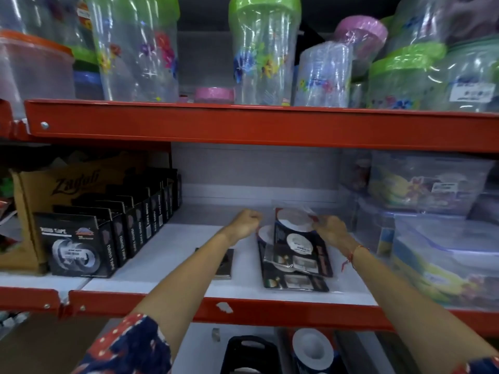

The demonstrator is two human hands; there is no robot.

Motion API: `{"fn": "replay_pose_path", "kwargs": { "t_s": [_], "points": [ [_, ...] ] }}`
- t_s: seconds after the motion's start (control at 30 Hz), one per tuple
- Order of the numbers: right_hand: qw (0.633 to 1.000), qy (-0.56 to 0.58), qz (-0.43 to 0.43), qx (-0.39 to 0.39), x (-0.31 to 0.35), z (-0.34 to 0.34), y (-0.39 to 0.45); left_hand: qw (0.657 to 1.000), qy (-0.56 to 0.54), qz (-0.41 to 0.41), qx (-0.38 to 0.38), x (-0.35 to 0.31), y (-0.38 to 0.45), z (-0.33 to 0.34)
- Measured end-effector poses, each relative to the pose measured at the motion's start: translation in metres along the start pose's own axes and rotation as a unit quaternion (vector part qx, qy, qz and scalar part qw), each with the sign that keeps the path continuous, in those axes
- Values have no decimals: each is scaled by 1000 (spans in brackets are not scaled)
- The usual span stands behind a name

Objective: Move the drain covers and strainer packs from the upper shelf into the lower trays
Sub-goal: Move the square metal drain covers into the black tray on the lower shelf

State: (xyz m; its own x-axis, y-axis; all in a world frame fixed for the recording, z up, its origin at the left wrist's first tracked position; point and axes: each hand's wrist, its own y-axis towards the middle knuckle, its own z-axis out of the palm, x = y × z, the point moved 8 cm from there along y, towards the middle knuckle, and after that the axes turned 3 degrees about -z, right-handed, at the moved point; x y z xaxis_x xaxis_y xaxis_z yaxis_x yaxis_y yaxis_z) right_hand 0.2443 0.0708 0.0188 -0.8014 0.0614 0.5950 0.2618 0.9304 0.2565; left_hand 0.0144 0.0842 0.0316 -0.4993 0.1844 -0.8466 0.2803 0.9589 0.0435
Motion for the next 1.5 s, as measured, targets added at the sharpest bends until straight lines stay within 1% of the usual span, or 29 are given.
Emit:
{"fn": "replay_pose_path", "kwargs": {
  "t_s": [0.03,0.07,0.13,0.2,0.3,0.37,0.47,0.57,0.67,0.77,0.83,1.0,1.13,1.2,1.23,1.27,1.33,1.37,1.4,1.47,1.5],
  "points": [
    [999,42,23,9,-14,0,1,1000,-3,-7,0,-2,5,13],
    [992,113,43,24,-25,3,0,1000,-17,-19,3,-5,7,24],
    [965,238,95,49,-43,12,-4,998,-48,-38,13,-8,9,40],
    [951,285,111,52,-48,18,-5,993,-101,-55,16,-10,8,50],
    [953,282,103,26,-43,13,-5,981,-174,-87,-10,-11,0,45],
    [945,312,92,31,-35,8,-10,972,-213,-101,-19,-8,-8,40],
    [938,334,77,61,-25,13,-17,966,-225,-122,-46,2,-22,30],
    [935,324,104,99,-28,26,-27,966,-204,-152,-54,13,-30,27],
    [923,340,134,120,-30,36,-36,959,-228,-167,-26,9,-39,36],
    [913,362,137,128,-26,34,-41,945,-275,-175,2,2,-42,50],
    [915,359,134,124,-28,27,-42,940,-293,-173,13,-4,-44,55],
    [928,331,148,82,-56,2,-37,936,-313,-156,38,-24,-42,79],
    [932,320,155,72,-68,-4,-39,943,-298,-141,35,-22,-32,90],
    [939,297,155,75,-66,-3,-42,951,-272,-142,31,-16,-32,86],
    [953,256,149,66,-63,-3,-41,958,-248,-141,31,-12,-32,83],
    [972,191,133,40,-59,-7,-39,968,-213,-133,27,-8,-34,77],
    [994,64,77,-45,-39,-19,-36,986,-128,-107,-14,0,-39,57],
    [996,41,32,-74,-22,-21,-37,992,-80,-88,-44,4,-46,44],
    [995,46,-16,-85,-3,-18,-39,995,-40,-64,-70,8,-53,31],
    [990,65,-103,-64,36,-4,-43,992,36,-22,-122,20,-70,4],
    [988,69,-134,-34,54,8,-45,985,77,-5,-152,26,-79,-11]
  ]
}}
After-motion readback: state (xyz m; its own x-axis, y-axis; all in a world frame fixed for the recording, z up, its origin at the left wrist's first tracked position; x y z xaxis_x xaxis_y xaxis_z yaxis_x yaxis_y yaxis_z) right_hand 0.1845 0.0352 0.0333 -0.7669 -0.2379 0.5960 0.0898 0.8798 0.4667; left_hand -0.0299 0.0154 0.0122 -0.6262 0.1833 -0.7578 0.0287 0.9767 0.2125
